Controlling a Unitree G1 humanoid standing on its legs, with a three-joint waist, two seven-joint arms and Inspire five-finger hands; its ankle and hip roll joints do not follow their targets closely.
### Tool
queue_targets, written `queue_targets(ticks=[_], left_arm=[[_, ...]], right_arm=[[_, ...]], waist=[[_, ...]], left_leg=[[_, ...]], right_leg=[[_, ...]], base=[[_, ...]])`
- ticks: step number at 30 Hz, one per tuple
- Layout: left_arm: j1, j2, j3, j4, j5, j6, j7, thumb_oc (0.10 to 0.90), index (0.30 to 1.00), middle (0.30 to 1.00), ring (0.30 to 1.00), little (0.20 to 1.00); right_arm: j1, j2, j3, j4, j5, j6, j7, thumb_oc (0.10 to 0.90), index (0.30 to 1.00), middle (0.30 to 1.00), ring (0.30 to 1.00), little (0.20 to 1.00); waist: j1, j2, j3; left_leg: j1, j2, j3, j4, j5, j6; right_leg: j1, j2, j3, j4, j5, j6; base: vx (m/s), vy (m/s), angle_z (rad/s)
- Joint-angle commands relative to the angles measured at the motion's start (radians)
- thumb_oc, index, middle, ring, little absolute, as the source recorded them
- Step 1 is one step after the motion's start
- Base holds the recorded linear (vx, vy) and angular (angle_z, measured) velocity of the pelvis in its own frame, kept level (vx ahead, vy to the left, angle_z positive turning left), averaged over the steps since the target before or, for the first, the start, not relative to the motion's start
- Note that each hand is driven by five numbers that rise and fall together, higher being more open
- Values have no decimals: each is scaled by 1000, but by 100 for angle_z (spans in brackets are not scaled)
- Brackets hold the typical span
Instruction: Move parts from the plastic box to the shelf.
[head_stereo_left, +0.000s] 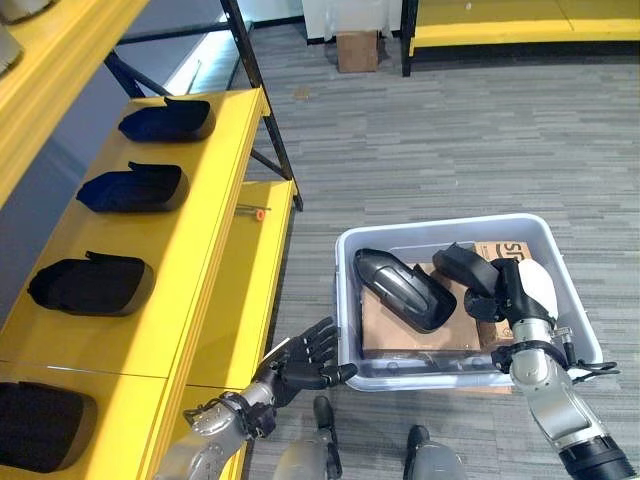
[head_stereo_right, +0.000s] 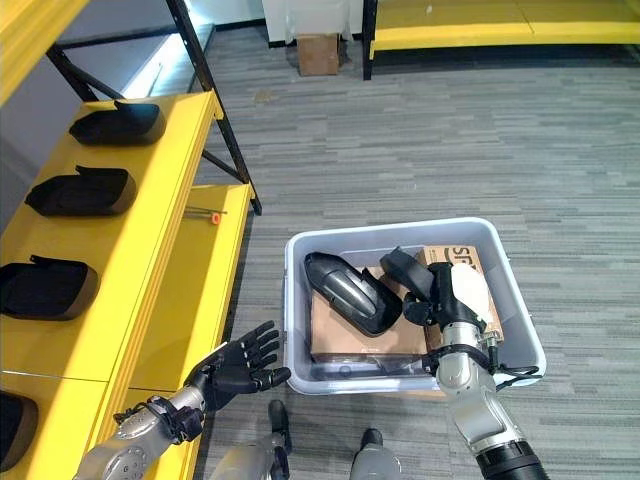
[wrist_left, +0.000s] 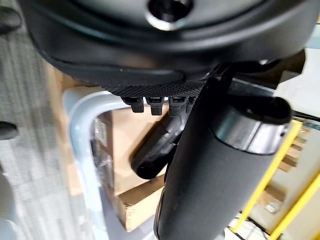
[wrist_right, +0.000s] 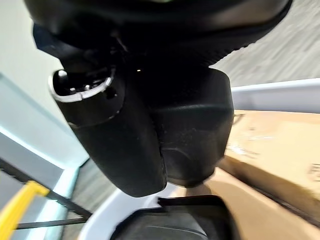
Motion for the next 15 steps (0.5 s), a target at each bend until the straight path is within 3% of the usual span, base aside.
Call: queue_targets(ticks=[1, 10, 15], left_arm=[[0, 1, 55, -81, 1, -60, -28, 900, 1000, 1000, 1000, 1000], [9, 0, 74, -73, 6, -64, -14, 900, 1000, 1000, 1000, 1000], [12, 1, 81, -70, -10, -77, 5, 900, 1000, 1000, 1000, 1000]], right_arm=[[-83, -25, -44, -138, -61, -143, -92, 400, 300, 300, 300, 300], [-87, -29, -12, -171, -79, -243, -127, 400, 300, 300, 300, 300], [-99, -44, 11, -194, -92, -265, -100, 400, 300, 300, 300, 300]], waist=[[-4, -50, -98], [9, -62, -118], [23, -61, -116]], left_leg=[[37, 10, -19, 23, -62, -27], [50, 22, -37, 44, -70, -31], [40, 26, -54, 66, -72, -34]], right_leg=[[51, 42, -23, -58, 44, -39], [84, 53, -34, -44, 19, -57], [87, 55, -44, -13, -2, -68]], base=[[23, -75, 2], [-2, -44, 1], [-22, -29, 5]])
